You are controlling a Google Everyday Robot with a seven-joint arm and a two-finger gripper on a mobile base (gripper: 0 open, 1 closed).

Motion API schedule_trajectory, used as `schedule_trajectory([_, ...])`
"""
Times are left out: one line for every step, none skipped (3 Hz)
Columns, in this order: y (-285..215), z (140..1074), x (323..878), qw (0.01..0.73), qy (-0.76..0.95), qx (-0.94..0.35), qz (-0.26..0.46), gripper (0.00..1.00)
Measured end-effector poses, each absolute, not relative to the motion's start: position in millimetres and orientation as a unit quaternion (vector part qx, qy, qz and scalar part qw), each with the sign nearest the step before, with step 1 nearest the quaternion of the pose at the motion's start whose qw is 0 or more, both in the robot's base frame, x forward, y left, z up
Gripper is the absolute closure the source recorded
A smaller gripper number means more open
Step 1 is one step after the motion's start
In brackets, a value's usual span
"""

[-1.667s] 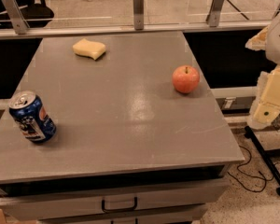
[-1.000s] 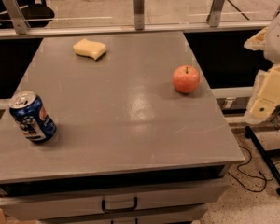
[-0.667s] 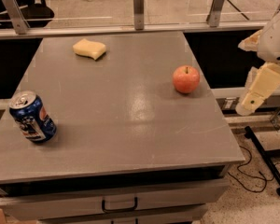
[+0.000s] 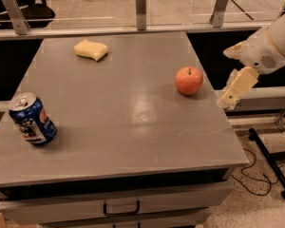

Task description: Move apple near pepsi can

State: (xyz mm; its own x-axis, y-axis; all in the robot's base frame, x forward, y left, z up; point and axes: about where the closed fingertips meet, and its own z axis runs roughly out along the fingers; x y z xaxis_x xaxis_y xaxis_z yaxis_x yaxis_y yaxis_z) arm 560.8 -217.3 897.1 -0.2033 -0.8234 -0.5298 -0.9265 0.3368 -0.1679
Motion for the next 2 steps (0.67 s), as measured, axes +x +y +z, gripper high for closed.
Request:
schedule_trajectory([-197,881,585,0.299,0.763,-0.558,0.129,0.0])
schedule_trajectory([-176,867,603,0.317,0.758,-0.548,0.159,0.0])
